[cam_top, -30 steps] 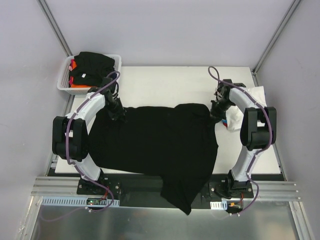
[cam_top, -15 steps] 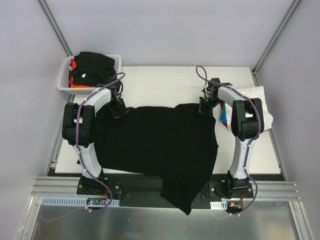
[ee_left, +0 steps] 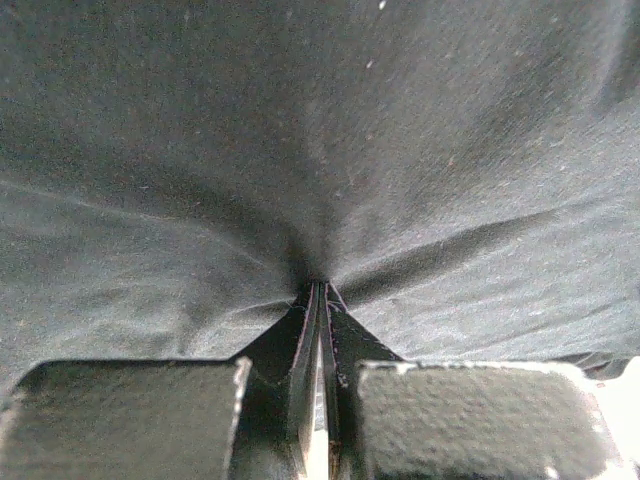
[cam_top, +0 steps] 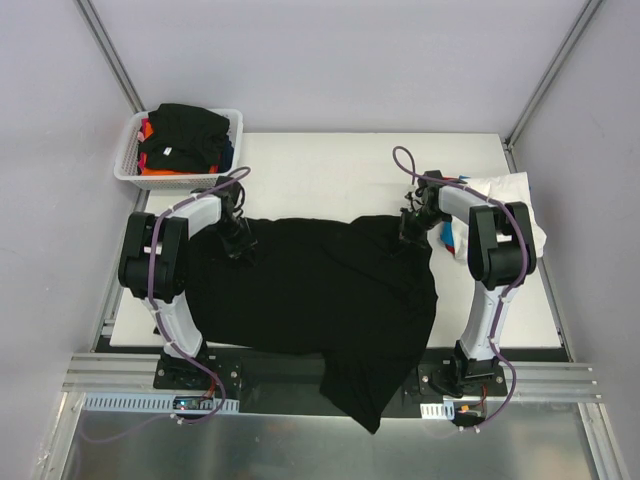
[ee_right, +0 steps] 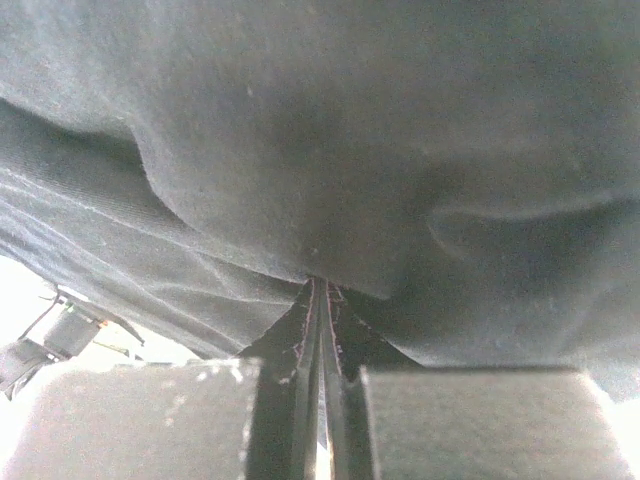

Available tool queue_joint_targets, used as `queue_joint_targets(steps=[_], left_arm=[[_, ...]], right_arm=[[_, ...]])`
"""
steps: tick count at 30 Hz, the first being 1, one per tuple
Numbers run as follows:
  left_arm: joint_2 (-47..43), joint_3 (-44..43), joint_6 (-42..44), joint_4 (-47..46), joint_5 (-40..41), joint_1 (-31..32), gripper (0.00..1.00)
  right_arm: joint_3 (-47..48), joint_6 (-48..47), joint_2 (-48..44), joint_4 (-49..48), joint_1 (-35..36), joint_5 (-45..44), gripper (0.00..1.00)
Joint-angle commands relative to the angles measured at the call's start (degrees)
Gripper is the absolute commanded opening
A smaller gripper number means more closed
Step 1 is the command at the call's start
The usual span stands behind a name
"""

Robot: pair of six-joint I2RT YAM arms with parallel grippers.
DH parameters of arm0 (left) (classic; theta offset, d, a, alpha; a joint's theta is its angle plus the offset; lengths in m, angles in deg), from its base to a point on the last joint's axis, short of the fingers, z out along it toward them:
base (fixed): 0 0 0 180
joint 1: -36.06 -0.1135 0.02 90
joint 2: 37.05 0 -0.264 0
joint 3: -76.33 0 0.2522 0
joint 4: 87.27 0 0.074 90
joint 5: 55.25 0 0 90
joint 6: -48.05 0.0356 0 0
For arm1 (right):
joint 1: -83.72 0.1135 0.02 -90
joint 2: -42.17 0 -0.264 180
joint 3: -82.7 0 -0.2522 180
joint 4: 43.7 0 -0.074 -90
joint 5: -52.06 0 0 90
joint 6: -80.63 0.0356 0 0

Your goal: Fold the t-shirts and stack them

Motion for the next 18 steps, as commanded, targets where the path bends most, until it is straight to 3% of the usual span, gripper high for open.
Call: queue_joint_targets(steps=[1, 10, 14, 18], left_arm=[[-5.6, 4.4, -0.5, 0.7, -1.7, 0.0, 0.0], [-11.7, 10.6, -1.5, 0.7, -3.2, 0.1, 0.0], [-13.1, 6.5, -0.2, 1.8, -2.0, 0.1, 0.04], [-12.9, -1.1, -0.6, 5.0, -2.6, 0.1, 0.3]], right_arm=[[0.7, -0.1, -4.3, 0.5, 0.1, -2.6, 0.01], [7.9, 0.2, -2.2, 2.3, -0.1, -2.0, 0.06], [9.8, -0.1, -2.5, 2.0, -0.8, -2.0, 0.38], [11.6, 1.4, -2.0, 0.8, -4.6, -0.4, 0.54]])
